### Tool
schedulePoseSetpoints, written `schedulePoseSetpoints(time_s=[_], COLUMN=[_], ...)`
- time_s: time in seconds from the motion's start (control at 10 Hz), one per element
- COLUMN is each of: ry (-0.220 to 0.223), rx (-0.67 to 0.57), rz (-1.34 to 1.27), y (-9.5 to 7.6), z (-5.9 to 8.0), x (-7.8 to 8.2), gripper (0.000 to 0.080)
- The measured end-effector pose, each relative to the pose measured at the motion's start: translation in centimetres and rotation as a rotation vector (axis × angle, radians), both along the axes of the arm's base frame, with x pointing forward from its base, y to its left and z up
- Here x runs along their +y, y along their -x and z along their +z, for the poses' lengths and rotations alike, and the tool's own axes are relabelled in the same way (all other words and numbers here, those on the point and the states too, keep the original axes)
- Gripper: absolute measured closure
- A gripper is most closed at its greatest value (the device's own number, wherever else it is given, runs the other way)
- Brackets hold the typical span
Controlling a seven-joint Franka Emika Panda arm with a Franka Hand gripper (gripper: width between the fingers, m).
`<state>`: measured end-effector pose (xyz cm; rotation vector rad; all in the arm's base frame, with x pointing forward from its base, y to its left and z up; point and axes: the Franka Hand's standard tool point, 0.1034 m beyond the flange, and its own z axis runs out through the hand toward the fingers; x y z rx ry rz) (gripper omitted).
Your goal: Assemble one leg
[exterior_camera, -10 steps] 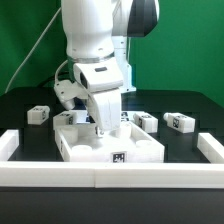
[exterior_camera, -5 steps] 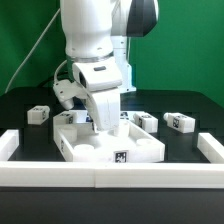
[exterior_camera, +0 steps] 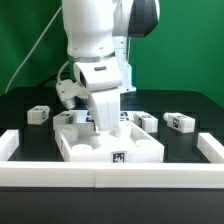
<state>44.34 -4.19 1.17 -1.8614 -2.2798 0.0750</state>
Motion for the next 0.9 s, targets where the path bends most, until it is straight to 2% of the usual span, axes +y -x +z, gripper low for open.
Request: schedulePoseSetpoints(time_s=[0.4, 0.5, 0.9], ry=[0.025, 0.033, 0.034], rx=[-0.011, -0.012, -0.029], rz=[-0.165, -0.215, -0.285], y=[-1.1, -1.6, -3.5], z=[0.1, 0.2, 0.0], x=[4.1, 5.6, 9.9], gripper=[0.0727, 0.0727, 0.0727])
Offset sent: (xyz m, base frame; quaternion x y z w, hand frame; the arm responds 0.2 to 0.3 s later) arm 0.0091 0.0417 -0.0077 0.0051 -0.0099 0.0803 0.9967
